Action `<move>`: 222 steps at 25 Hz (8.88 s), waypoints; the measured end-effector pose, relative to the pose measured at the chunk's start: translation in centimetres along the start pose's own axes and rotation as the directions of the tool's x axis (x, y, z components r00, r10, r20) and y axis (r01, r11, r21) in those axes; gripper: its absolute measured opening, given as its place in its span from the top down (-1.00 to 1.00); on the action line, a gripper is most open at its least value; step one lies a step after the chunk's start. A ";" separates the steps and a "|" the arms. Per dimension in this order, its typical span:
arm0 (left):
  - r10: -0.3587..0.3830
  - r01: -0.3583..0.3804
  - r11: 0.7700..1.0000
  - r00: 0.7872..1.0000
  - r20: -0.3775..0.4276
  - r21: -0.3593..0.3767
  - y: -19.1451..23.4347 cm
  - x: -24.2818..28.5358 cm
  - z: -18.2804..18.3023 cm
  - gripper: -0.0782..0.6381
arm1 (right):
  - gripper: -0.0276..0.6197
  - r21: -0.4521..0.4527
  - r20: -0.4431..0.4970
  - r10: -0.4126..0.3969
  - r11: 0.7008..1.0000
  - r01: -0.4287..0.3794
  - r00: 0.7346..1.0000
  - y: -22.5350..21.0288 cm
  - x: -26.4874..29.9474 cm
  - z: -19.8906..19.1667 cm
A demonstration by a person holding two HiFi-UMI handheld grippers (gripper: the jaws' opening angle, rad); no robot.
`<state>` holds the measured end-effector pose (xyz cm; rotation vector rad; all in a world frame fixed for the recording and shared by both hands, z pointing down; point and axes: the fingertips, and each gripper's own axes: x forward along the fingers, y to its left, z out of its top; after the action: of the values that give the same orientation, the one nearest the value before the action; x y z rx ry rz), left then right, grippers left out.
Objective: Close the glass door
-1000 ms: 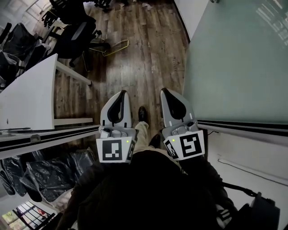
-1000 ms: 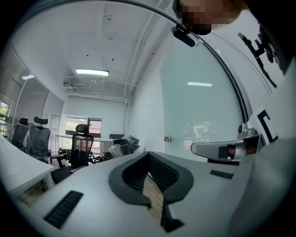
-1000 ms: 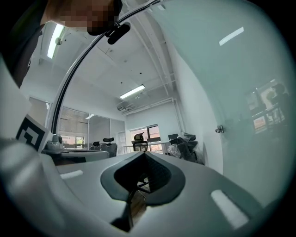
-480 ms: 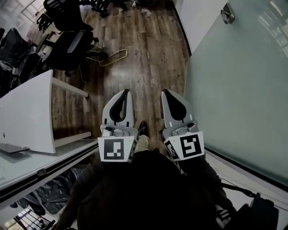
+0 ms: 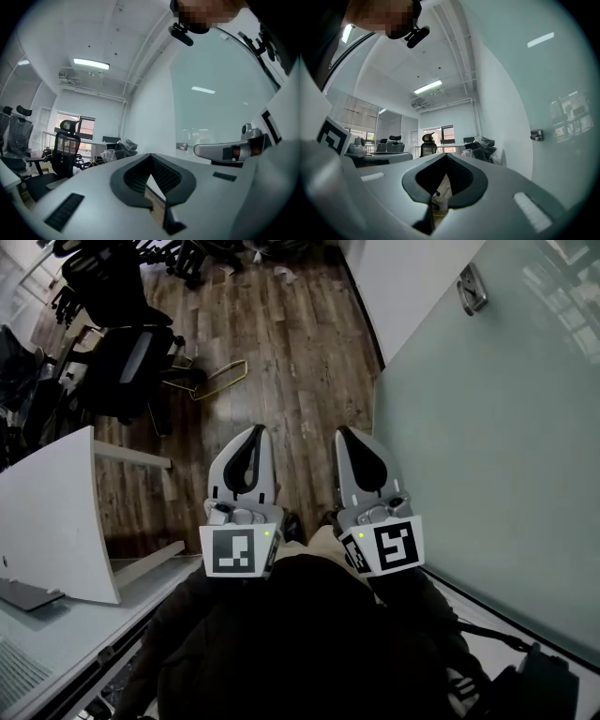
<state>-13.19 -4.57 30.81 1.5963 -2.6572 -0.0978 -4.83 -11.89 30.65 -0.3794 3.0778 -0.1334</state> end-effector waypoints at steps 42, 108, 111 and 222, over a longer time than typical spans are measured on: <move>-0.237 0.238 0.971 0.971 -0.033 0.038 -7.5 45.0 -1.3 0.79 | 0.91 0.015 -0.007 -0.164 0.986 0.164 0.986 -34.7 24.2 0.7; -0.742 0.741 0.670 0.671 0.004 -0.027 -27.9 63.6 -0.6 0.79 | 0.68 -0.158 -0.164 -0.578 0.816 0.556 0.800 -56.6 20.4 -1.2; -0.744 0.744 0.668 0.668 0.008 -0.024 -27.8 63.5 -0.6 0.79 | 0.69 -0.139 -0.160 -0.571 0.821 0.554 0.805 -56.7 20.2 -1.6; 0.105 -0.105 0.994 0.994 -0.020 0.040 20.5 4.3 0.5 0.79 | 0.70 -0.013 -0.210 0.220 0.974 -0.228 0.953 6.6 26.5 -6.8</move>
<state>-33.33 1.27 31.88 1.4551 -2.7358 -0.0252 -32.44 -11.41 36.15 -0.0139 3.3035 -0.1145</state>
